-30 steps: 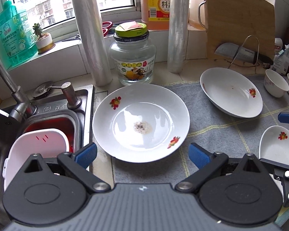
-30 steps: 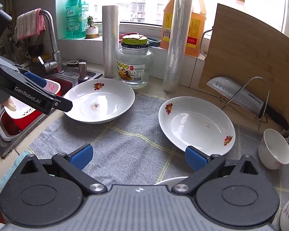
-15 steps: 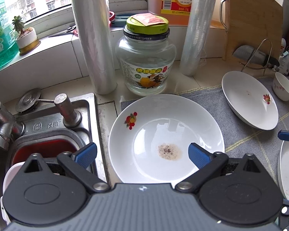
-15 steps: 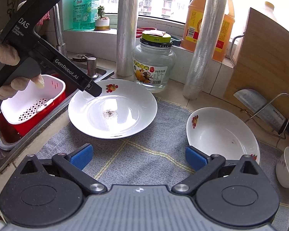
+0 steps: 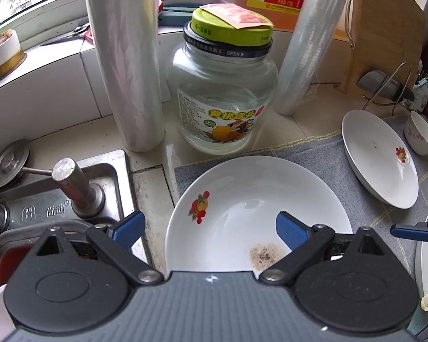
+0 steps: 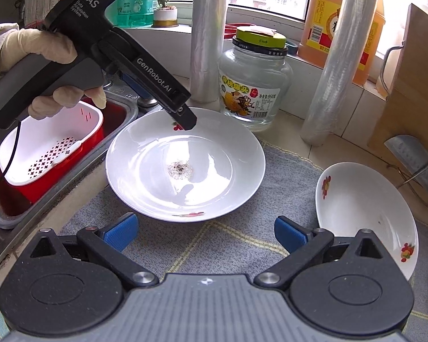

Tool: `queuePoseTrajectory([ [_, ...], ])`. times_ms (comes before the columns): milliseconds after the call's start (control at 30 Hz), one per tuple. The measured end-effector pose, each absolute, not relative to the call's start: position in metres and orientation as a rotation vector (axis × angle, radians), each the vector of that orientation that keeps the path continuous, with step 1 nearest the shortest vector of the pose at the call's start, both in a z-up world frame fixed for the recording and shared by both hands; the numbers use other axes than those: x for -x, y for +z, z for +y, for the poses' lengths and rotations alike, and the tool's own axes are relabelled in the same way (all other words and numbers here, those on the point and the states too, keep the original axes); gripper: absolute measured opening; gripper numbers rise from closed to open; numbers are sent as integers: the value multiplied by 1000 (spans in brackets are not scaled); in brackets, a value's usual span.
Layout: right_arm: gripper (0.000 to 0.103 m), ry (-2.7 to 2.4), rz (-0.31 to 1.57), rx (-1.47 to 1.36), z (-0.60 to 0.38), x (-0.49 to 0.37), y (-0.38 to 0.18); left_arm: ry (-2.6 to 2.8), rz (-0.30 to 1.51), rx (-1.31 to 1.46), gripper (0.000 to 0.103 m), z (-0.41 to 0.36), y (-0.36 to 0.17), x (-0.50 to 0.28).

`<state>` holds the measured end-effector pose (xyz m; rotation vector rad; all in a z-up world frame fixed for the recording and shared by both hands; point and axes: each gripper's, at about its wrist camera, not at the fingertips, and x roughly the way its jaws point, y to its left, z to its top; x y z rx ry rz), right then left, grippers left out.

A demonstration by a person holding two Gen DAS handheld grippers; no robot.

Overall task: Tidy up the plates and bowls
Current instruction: 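Close the left gripper on the rim of the white plate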

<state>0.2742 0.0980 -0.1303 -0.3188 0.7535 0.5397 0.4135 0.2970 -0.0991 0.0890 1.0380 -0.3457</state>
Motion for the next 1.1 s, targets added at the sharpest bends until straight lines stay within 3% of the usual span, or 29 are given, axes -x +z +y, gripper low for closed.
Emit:
queuePoseTrajectory([
  [233, 103, 561, 796, 341, 105, -281, -145, -380, 1044, -94, 88, 295, -105, -424],
  [467, 103, 568, 823, 345, 110, -291, -154, -395, 1068, -103, 87, 293, -113, -435],
  [800, 103, 582, 846, 352, 116, -304, -165, -445, 1110, -82, 77, 291, -121, -445],
  [1100, 103, 599, 839, 361, 119, -315, -168, -468, 1132, -83, 75, 290, -125, -453],
])
